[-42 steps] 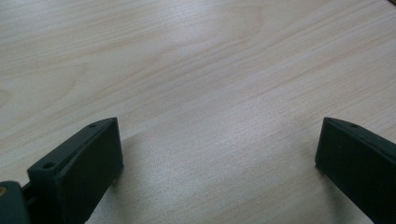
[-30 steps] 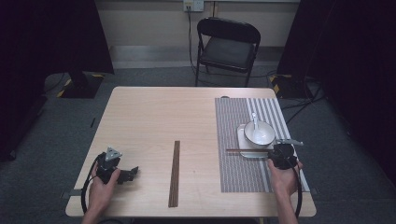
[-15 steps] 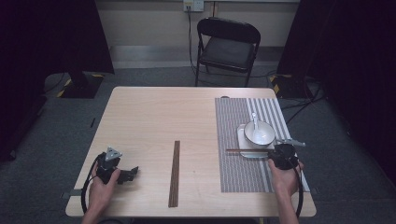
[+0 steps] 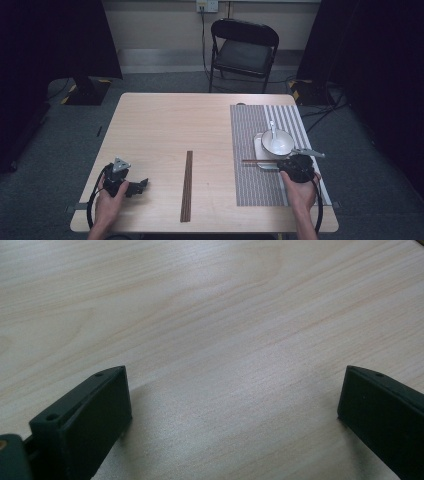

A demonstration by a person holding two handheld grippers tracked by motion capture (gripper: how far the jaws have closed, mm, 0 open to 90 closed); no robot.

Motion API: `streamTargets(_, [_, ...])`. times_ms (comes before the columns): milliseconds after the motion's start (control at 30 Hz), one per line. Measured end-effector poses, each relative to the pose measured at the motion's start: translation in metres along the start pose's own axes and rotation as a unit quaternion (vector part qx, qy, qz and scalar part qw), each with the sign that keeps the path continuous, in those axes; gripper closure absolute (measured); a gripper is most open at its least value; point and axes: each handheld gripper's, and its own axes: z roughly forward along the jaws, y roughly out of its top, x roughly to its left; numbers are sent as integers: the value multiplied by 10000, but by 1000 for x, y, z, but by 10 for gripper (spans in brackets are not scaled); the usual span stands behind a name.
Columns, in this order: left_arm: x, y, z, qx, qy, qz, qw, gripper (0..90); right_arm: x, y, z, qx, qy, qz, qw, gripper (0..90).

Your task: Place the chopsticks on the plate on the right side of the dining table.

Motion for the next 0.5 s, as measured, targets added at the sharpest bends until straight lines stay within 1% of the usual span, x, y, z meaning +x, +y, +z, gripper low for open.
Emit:
streamTargets(33, [0, 0, 0, 3, 1, 2, 10000, 1, 3, 0, 0, -14, 6, -41, 10000, 564])
streamTargets(167, [0, 0, 0, -1, 0, -2, 10000, 1, 16, 1, -1, -65, 168, -138, 9997, 524])
streamTargets(200, [0, 0, 0, 18, 6, 32, 10000, 1, 19, 0, -1, -74, 216, -124, 9997, 517])
streamTargets(233, [0, 0, 0, 3, 2, 7, 10000, 1, 22, -1, 0, -90, 249, -148, 9995, 508])
streamTargets(267, [0, 0, 0, 14, -1, 34, 10000, 1, 25, -2, 1, -91, 272, -157, 9995, 496])
streamTargets(300, [0, 0, 0, 0, 1, 1, 10000, 2, 28, -2, 1, -99, 295, -182, 9994, 482])
streamTargets(367, [0, 0, 0, 1, 0, 1, 10000, 1, 34, -2, 2, -98, 350, -218, 9991, 455])
streamTargets(500, [0, 0, 0, 2, 1, 5, 10000, 2, 51, -2, 4, -67, 548, -410, 9976, 397])
